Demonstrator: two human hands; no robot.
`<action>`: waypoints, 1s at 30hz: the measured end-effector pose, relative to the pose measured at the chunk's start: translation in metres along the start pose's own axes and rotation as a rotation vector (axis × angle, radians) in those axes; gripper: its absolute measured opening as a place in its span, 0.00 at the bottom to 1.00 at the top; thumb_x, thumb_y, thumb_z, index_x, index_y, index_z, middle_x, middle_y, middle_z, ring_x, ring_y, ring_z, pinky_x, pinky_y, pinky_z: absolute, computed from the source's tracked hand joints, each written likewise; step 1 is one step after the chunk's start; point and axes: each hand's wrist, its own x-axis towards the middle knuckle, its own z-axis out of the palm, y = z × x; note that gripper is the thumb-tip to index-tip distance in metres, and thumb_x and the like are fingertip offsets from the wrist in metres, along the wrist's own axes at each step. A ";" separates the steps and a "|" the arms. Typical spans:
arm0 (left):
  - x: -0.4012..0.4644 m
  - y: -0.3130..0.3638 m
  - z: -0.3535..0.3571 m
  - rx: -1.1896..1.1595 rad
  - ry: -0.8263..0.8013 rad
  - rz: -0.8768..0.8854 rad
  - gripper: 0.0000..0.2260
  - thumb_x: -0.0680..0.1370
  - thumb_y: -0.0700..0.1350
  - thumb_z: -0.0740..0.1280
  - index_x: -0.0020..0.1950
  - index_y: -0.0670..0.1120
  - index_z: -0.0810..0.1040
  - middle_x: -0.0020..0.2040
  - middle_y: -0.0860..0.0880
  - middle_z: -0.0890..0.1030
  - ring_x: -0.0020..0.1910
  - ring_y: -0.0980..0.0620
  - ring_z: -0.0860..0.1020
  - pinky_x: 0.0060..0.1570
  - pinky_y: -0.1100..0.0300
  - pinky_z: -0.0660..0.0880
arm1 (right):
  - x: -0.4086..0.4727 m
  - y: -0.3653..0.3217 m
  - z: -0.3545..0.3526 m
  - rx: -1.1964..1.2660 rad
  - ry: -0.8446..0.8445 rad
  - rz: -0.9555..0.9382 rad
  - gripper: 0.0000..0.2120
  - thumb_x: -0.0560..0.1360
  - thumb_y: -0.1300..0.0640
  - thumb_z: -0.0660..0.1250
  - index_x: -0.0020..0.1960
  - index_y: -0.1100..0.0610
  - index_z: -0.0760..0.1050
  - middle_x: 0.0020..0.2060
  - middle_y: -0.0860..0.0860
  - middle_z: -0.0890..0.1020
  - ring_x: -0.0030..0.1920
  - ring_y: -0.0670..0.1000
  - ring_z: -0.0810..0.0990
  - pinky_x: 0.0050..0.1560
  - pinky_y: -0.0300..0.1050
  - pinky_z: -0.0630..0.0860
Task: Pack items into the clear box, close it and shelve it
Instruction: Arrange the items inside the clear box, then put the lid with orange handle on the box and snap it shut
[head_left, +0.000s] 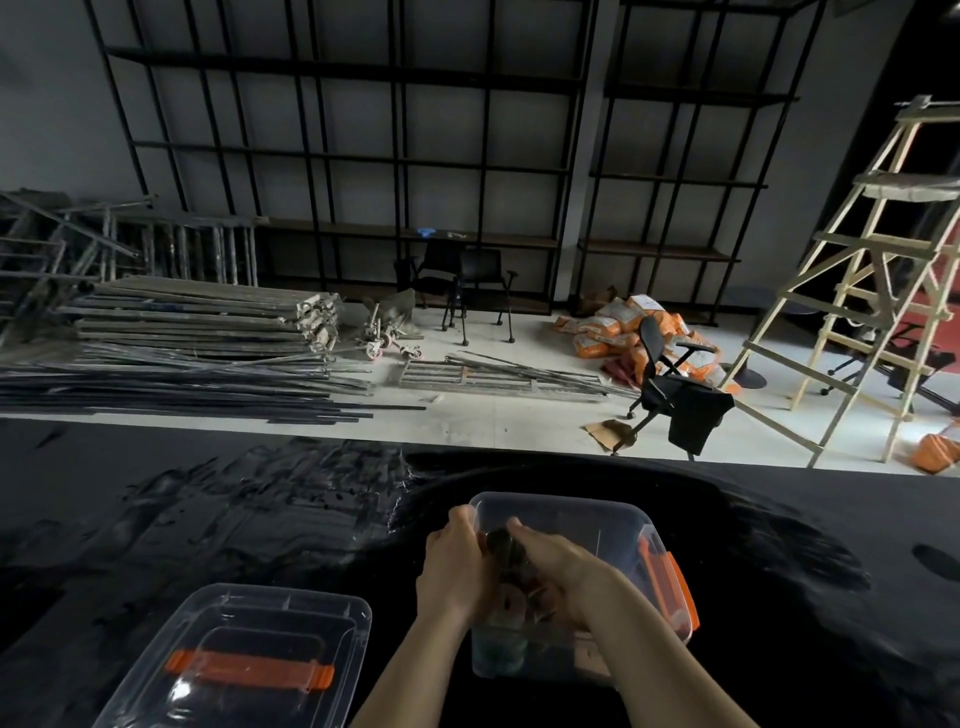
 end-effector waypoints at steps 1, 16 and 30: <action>0.000 0.001 0.000 0.008 0.000 -0.003 0.16 0.77 0.58 0.57 0.63 0.55 0.67 0.48 0.57 0.72 0.56 0.48 0.73 0.49 0.50 0.69 | 0.000 0.001 -0.002 0.021 -0.008 0.000 0.25 0.79 0.36 0.58 0.59 0.57 0.75 0.55 0.61 0.82 0.57 0.62 0.81 0.64 0.59 0.76; -0.010 -0.073 -0.114 -0.109 0.432 0.003 0.05 0.80 0.48 0.61 0.49 0.51 0.77 0.44 0.49 0.83 0.48 0.43 0.82 0.40 0.57 0.69 | -0.055 -0.025 0.093 -0.252 0.352 -0.884 0.07 0.75 0.49 0.68 0.43 0.50 0.83 0.37 0.46 0.87 0.40 0.47 0.85 0.45 0.48 0.81; -0.061 -0.201 -0.198 0.342 0.311 -0.423 0.25 0.77 0.59 0.62 0.71 0.49 0.72 0.62 0.47 0.82 0.61 0.44 0.79 0.56 0.52 0.74 | -0.040 0.004 0.192 -0.563 0.040 -0.325 0.27 0.74 0.46 0.70 0.66 0.58 0.67 0.63 0.60 0.72 0.59 0.61 0.79 0.59 0.51 0.77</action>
